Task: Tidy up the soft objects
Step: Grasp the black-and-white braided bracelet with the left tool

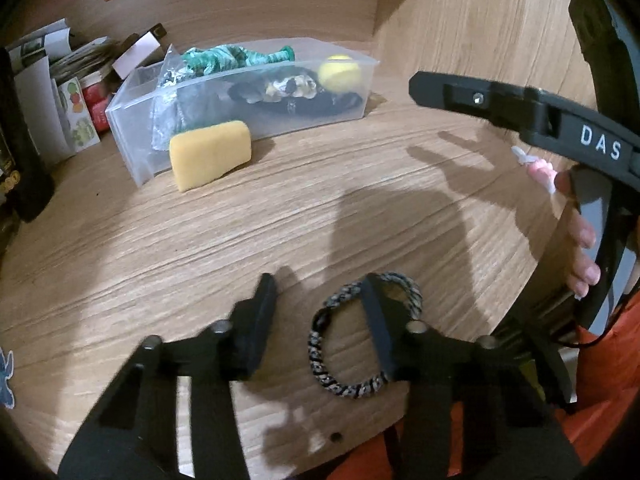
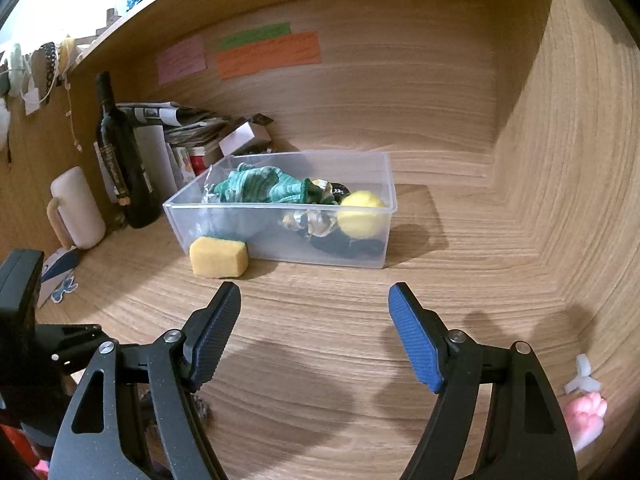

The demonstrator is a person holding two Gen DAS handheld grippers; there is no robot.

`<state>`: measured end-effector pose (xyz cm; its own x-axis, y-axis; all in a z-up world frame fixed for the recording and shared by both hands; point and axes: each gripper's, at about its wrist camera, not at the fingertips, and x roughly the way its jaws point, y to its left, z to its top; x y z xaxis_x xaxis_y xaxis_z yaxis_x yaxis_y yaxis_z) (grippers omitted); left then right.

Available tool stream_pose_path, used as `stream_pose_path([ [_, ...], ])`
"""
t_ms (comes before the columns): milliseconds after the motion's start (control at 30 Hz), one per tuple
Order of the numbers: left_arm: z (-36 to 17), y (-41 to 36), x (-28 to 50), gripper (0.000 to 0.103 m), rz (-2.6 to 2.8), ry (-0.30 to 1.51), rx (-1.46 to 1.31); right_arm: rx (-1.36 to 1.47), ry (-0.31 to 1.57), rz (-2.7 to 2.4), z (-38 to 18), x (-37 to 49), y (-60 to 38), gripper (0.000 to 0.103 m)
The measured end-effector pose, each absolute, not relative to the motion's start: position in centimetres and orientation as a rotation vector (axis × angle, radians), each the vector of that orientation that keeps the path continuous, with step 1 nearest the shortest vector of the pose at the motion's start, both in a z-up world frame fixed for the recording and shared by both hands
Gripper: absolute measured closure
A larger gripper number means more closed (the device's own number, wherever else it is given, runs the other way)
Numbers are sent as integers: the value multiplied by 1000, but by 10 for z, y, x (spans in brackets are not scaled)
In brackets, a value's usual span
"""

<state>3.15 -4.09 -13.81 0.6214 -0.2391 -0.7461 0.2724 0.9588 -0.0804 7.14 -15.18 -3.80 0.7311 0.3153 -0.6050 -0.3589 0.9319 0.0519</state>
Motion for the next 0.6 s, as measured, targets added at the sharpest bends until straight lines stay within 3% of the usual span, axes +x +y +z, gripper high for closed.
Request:
stream_pose_path([
  [100, -137, -35, 38, 86, -303, 851, 11, -71, 657, 378, -39, 74, -149, 29],
  [233, -136, -28, 41, 97, -266, 838, -2, -83, 661, 393, -41, 78, -141, 29],
  [600, -112, 12, 50, 101, -173, 773, -61, -110, 686, 426, -48, 101, -120, 29],
])
